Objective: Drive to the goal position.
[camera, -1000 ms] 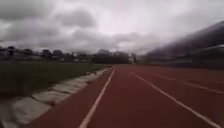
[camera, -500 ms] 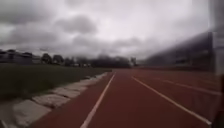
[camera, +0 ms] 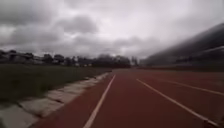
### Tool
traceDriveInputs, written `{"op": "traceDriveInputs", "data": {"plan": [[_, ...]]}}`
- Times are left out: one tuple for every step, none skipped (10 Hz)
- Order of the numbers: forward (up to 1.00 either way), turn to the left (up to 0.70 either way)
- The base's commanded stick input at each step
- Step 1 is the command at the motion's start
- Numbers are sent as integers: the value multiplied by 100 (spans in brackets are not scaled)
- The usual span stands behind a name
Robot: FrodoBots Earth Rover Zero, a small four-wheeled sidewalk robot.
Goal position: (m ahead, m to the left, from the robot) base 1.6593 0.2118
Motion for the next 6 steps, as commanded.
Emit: {"op": "traceDriveInputs", "data": {"plan": [[70,0],[70,0],[70,0],[70,0],[70,0],[70,0]]}}
